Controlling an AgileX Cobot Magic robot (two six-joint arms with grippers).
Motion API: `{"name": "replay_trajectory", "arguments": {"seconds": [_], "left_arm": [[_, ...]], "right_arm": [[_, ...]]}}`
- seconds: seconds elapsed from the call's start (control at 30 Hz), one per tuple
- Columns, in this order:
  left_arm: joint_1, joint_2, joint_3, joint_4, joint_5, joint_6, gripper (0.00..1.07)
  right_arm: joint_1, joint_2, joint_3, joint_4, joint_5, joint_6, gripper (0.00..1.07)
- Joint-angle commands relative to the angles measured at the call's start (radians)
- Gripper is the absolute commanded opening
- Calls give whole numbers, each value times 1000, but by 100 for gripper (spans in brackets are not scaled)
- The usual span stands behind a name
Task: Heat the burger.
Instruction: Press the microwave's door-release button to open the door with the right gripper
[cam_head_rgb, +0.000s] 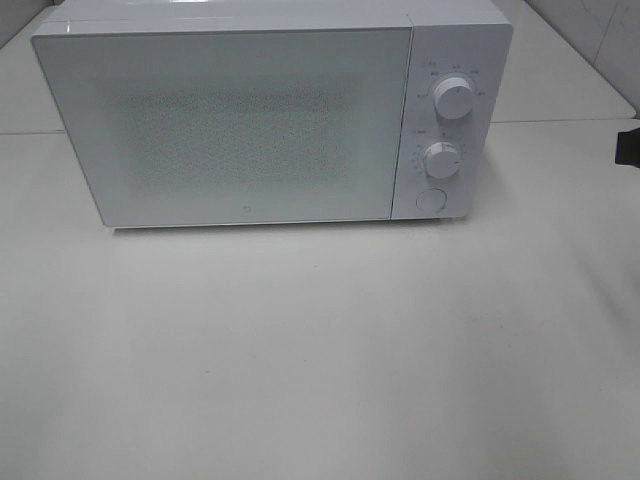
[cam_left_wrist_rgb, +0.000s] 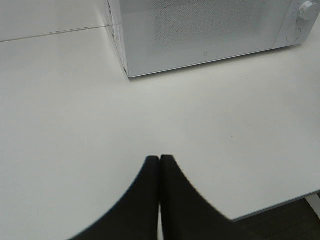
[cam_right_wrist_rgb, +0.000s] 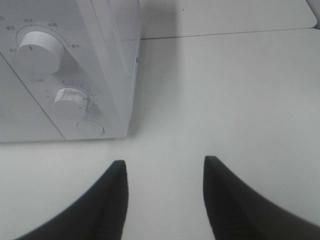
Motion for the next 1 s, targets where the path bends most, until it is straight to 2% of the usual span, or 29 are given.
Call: {"name": "replay_trajectory", "arguments": {"seconds": [0.03, 0.2, 0.4, 0.47, 0.67, 0.7, 0.77, 0.83, 1.0], "left_arm": [[2, -20, 2, -5, -16, -8, 0], [2, -20, 2, -5, -16, -8, 0], [2, -20, 2, -5, -16, -8, 0], [2, -20, 2, -5, -16, -8, 0], [2, -20, 2, -5, -16, -8, 0], [2, -20, 2, -5, -16, -8, 0], [2, -20, 2, -5, -16, -8, 0], [2, -20, 2, -5, -16, -8, 0], [2, -20, 2, -5, -16, -8, 0]], "right_arm": [[-1, 38, -5, 5, -78, -14, 39], [-1, 141, -5, 5, -225, -13, 22], [-1, 226, -5, 5, -312, 10, 9], [0, 270, -5, -10, -349, 14, 0], [70, 329, -5, -15, -428, 13, 0], [113, 352, -5, -15, -461, 13, 0], [134, 362, -5, -15, -475, 13, 0], [235, 411, -5, -14, -537, 13, 0], [316, 460, -5, -13, -589, 13, 0]]}}
